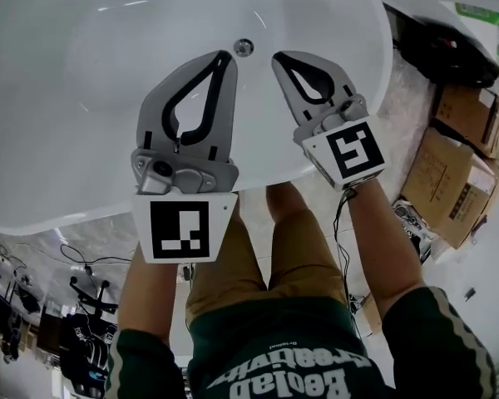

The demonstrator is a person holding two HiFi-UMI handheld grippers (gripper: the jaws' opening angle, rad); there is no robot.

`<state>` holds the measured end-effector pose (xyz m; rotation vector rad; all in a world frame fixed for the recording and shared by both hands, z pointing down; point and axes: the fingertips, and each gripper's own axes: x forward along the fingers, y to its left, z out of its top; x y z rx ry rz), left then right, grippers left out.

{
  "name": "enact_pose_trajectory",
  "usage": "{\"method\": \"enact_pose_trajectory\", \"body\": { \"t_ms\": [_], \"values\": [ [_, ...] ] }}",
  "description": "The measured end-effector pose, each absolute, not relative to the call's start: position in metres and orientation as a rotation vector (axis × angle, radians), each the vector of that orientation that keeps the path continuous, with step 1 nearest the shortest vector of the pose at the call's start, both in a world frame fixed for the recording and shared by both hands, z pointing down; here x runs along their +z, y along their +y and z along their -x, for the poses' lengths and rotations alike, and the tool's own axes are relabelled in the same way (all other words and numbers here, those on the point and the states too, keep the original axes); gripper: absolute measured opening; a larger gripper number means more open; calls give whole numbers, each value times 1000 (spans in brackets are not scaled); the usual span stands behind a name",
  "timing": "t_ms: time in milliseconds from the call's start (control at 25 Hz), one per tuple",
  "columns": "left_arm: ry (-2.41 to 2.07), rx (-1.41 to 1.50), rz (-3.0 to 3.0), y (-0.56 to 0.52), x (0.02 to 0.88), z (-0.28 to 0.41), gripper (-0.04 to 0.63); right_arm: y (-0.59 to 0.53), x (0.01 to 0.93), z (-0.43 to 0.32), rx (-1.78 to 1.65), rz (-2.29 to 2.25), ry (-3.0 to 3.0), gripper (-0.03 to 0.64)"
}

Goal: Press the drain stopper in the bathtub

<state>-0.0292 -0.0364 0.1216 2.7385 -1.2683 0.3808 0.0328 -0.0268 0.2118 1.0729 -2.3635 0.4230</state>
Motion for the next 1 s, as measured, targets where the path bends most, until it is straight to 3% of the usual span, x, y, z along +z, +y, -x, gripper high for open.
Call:
{"method": "enact_pose_trajectory", "body": {
  "t_ms": [520, 1000],
  "values": [
    [-1273, 464, -2614, -32, 249, 35, 3, -23, 417, -32, 466, -886, -2260, 14],
    [-1280, 449, -2514, -35, 320, 32, 3, -35, 535, -43, 637, -887, -2180, 14]
  ]
}}
